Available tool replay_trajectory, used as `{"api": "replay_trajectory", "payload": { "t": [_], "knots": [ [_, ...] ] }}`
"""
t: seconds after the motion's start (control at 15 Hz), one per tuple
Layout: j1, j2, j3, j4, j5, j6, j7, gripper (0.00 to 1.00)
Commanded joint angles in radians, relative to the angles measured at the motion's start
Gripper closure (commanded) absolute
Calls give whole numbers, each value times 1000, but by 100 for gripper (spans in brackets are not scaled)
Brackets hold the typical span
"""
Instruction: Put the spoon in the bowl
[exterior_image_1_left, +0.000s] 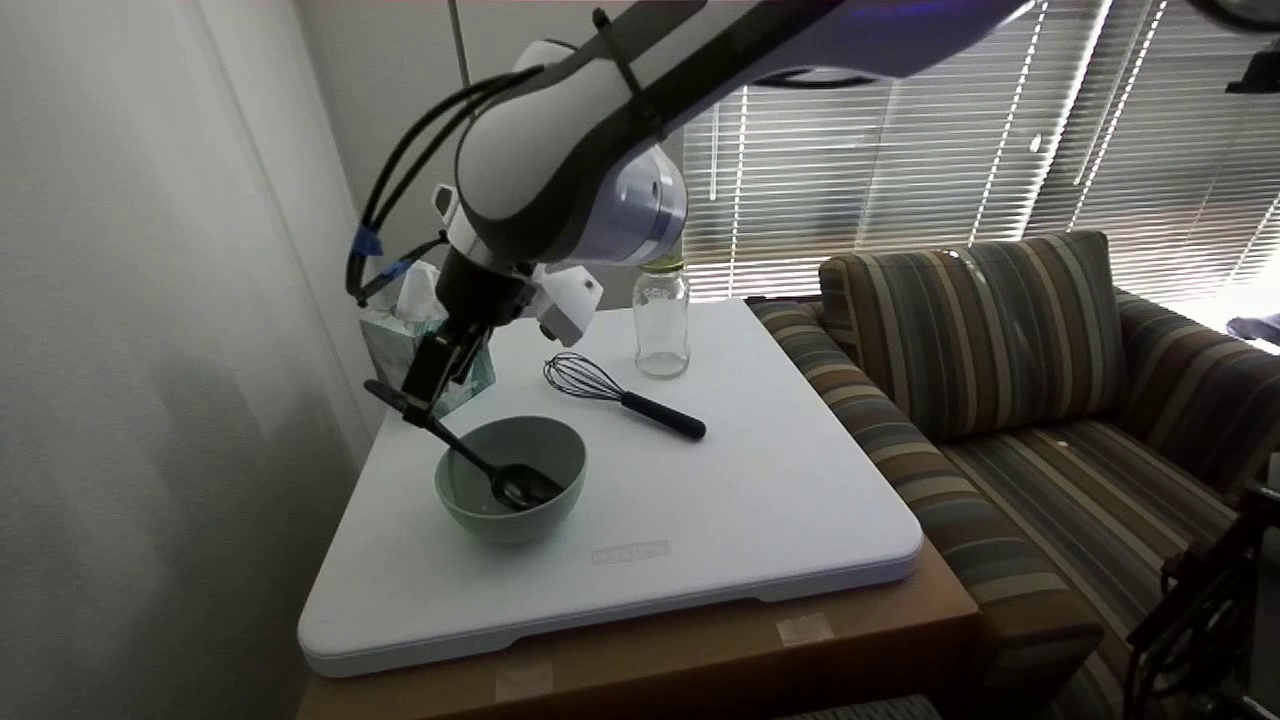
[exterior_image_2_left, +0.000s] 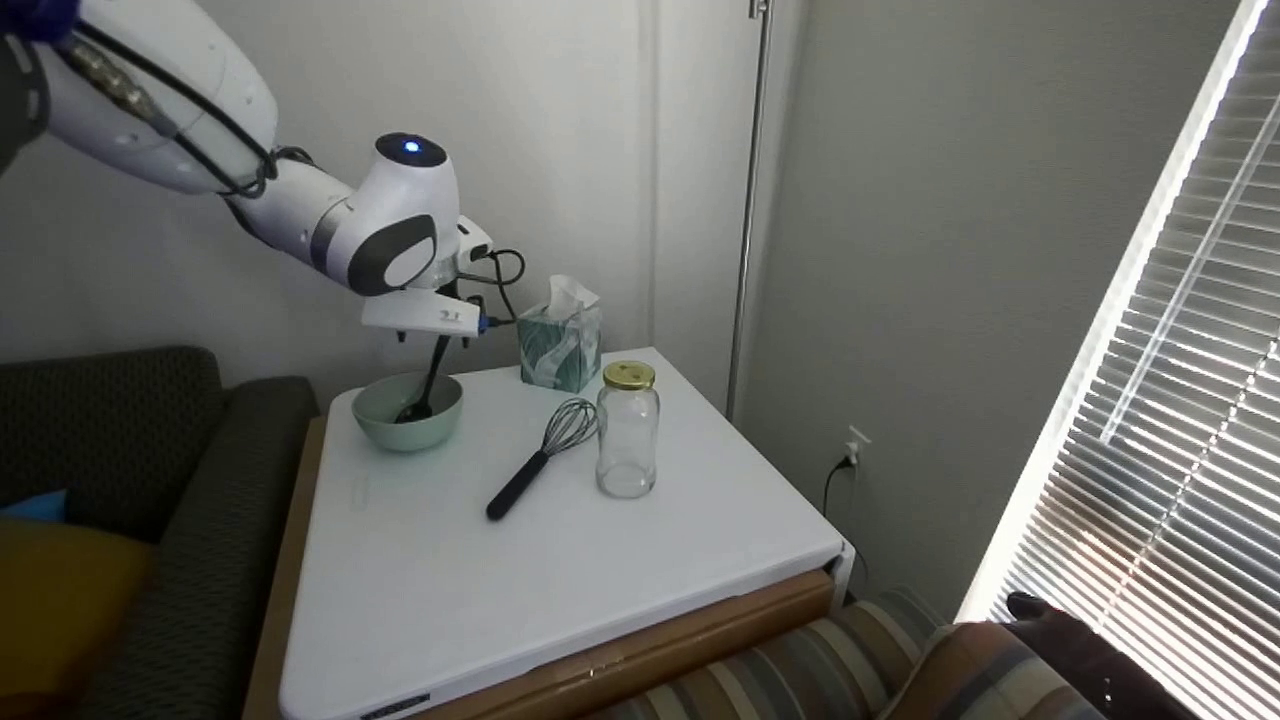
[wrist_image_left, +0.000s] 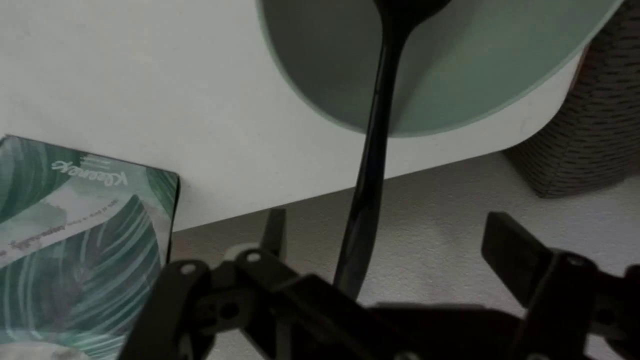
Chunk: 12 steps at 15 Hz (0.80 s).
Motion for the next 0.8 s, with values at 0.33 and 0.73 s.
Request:
{"api": "replay_trajectory", "payload": {
  "t": [0.33,0.73],
  "knots": [
    [26,-235,-113,-114,-29,-297,107,0],
    [26,-261,-121,-155,-30,-307,114,0]
  ]
}}
